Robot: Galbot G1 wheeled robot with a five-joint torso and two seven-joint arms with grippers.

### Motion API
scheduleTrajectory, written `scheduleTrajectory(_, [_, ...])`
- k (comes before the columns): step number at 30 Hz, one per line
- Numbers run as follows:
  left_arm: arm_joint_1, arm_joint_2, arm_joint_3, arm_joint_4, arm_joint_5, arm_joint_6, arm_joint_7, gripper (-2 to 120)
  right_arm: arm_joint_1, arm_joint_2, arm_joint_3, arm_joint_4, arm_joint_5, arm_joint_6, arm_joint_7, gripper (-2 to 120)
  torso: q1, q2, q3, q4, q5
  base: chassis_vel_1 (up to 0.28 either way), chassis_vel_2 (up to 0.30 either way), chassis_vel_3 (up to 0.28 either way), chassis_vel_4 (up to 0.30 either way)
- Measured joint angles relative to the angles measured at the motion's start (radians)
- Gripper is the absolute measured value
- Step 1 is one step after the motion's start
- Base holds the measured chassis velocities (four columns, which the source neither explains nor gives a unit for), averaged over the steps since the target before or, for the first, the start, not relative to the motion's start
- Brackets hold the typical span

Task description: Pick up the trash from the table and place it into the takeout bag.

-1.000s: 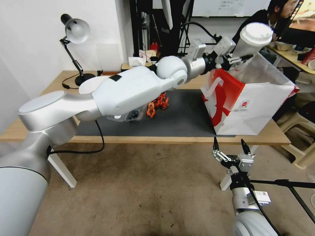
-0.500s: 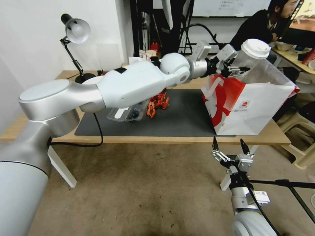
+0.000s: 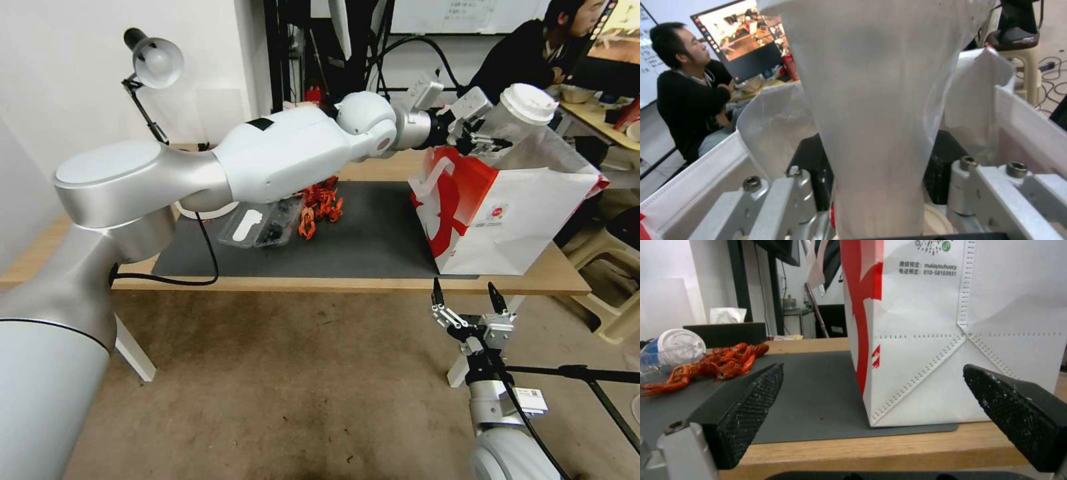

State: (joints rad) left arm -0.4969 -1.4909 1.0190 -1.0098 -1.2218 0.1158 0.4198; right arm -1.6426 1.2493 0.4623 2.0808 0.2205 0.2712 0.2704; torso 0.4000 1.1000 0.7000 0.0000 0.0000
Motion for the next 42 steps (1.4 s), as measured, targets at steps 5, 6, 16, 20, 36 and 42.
scheduleTrajectory(5, [0.0,-0.007,0.0,0.02,0.006,0.004,0.008,52,0.0,0.0,0.001,0.0,0.0,0.001,0.0,100,0.0,0.0,0.0,0.0,0.0,0.0,0.0,0.0,0.0])
scheduleTrajectory(6, [0.001,-0.008,0.0,0.027,0.009,0.006,0.012,61,0.0,0.0,0.001,-0.001,0.001,0.001,0.0,100,0.0,0.0,0.0,0.0001,0.0,0.0,0.0,0.0,0.0])
scheduleTrajectory(16, [0.007,-0.002,-0.012,0.019,0.014,0.011,0.016,97,0.006,0.002,0.0,-0.006,0.001,0.001,0.0,100,0.0,0.0,0.0,0.0,0.0,0.0,0.0,0.0,0.0])
scheduleTrajectory(20, [0.008,0.008,-0.017,0.011,0.02,0.011,0.017,100,0.007,0.001,0.0,-0.006,0.001,0.001,-0.001,100,0.0,0.0,0.0,0.0001,-0.0001,0.0,0.0,0.0,0.0])
scheduleTrajectory(36, [0.08,0.075,-0.2,-0.105,-0.061,-0.027,-0.183,100,0.013,0.0,0.0,0.005,0.0,-0.01,0.001,100,0.0,0.0,0.0,0.0,-0.0001,0.0,0.0,0.0,0.0])
scheduleTrajectory(42, [0.146,0.139,-0.305,-0.186,-0.09,-0.053,-0.312,100,0.01,0.001,0.001,0.012,-0.002,-0.014,0.003,100,0.0,0.0,0.0,0.0002,-0.0003,0.0,0.0,0.0,0.0])
